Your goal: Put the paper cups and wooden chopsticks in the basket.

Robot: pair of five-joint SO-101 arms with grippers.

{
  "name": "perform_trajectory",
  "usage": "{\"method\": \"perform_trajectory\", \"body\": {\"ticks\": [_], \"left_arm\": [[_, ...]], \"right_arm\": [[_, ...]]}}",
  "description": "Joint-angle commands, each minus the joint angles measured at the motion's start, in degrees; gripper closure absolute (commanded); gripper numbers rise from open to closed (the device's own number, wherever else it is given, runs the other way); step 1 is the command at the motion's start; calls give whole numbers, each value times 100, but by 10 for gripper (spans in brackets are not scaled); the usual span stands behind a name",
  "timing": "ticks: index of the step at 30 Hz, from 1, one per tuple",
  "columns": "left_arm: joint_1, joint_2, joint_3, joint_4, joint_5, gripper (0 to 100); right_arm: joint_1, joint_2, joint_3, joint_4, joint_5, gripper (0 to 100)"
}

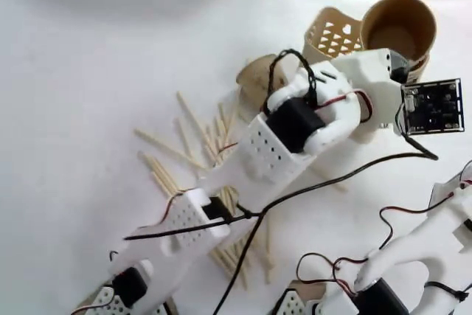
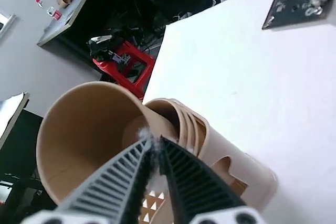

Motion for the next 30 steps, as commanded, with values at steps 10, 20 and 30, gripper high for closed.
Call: {"method": "perform_trajectory", "body": {"ticks": [10, 20, 30], "left_arm": [[-75, -708, -193, -334, 1644, 783], [-778, -1815, -211, -325, 1679, 895], [-998, -3363, -211, 809, 1644, 976]], "right_arm": [[-4, -92, -44, -92, 62, 980], [-4, -92, -88, -110, 62, 980], [-215, -92, -1635, -259, -387, 980]]}}
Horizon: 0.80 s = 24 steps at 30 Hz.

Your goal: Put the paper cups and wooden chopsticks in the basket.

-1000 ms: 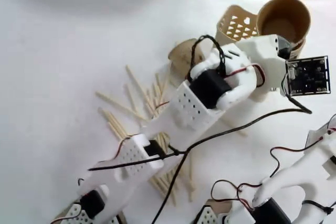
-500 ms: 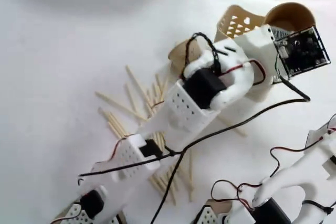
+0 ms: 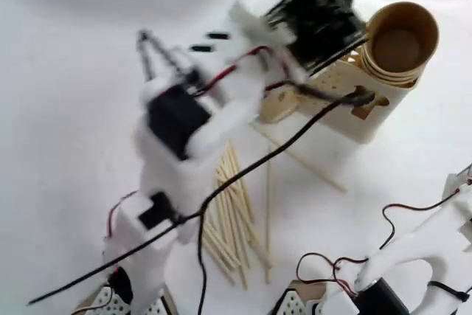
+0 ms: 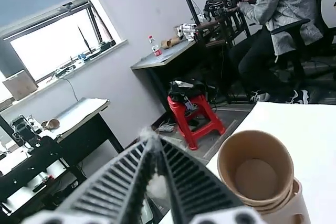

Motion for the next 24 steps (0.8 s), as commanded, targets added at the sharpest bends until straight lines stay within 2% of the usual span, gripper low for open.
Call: {"method": "perform_trajectory", "body": {"ticks": [1, 5, 10, 14, 18, 21, 24], "left_arm": [[-66, -787, -202, 536, 18, 976], [-180, -1270, -211, 1389, 18, 976], [-444, -1727, -202, 2180, 62, 976], [-971, -2053, -176, 2251, 79, 977], [-1543, -2369, -167, 2268, 519, 977], [-1877, -2589, -167, 2268, 545, 977], [-2123, -2818, -53, 2268, 545, 977]], "right_arm": [[-242, -101, -1108, -84, -378, 980], [-620, -171, -2444, -57, -818, 980], [-1604, -321, -3692, -75, -1002, 980], [-2545, -268, -4299, -84, -1002, 980], [-3459, -251, -4334, -400, -958, 980], [-3855, -31, -4105, -1068, -958, 980], [-3960, 488, -3886, -1701, -958, 980]]}}
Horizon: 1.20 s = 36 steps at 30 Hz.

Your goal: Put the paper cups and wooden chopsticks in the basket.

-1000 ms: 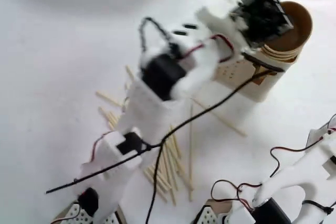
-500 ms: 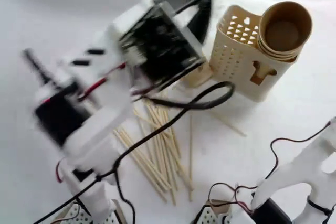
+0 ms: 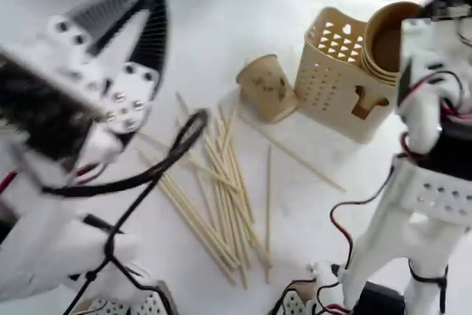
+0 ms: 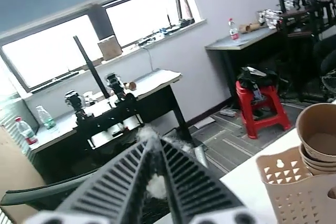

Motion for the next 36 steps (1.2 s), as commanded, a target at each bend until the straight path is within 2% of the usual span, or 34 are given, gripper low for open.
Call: {"method": "perform_trajectory", "body": {"ticks": [1, 8, 13, 17, 21, 26, 36], "left_arm": [[-312, -374, 123, 26, 70, 977], [-752, -1341, 1556, 18, 62, 977], [-778, -2141, 2549, 9, 44, 977], [-892, -2897, 3657, 9, 35, 977], [-1288, -3767, 4905, -18, 26, 977], [-1824, -4831, 6620, -316, 26, 976], [-2624, -7240, 10743, -2040, 26, 976]], "right_arm": [[-119, 602, 114, -708, -18, 980], [286, 1965, -79, -1253, -18, 980], [268, 1710, -501, -1156, -18, 980], [31, 1182, -756, -488, -18, 979], [-488, 699, -809, 330, -9, 978], [-1499, 523, -782, 1297, 123, 978], [-3345, 637, -747, 2607, 132, 977]]}}
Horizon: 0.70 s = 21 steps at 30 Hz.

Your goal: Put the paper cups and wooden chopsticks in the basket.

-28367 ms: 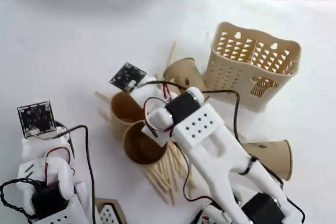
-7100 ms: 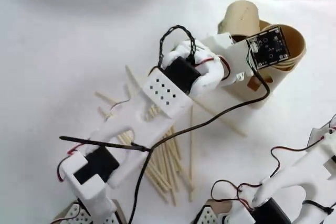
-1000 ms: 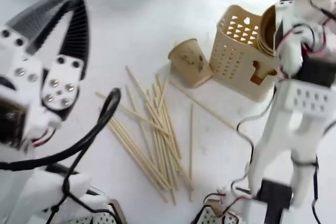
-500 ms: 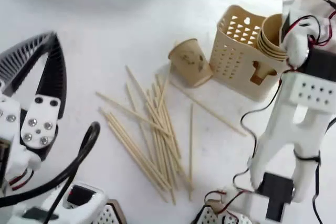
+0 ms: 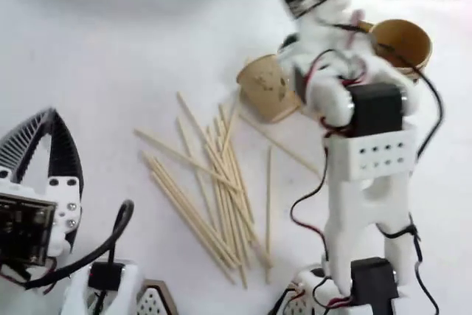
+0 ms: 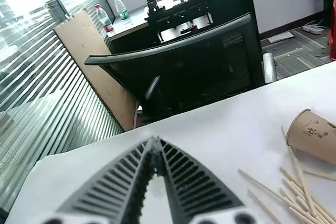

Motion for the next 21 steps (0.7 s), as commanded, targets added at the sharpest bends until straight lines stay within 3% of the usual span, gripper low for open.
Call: {"method": "perform_trajectory", "body": {"ticks": [1, 11, 16, 21], "left_arm": [[-233, -848, 1609, -818, 0, 976], [-875, -2703, 5160, -2277, 0, 976], [-866, -3424, 6514, -2690, 44, 976], [-857, -3688, 7376, -2884, 360, 976]], "right_arm": [[-567, 4, -167, 295, 53, 977], [-1200, 1569, -185, 382, -26, 945], [-1147, 2220, -440, -4, -712, 940], [-1007, 3055, -1275, -4, -1670, 868]]}}
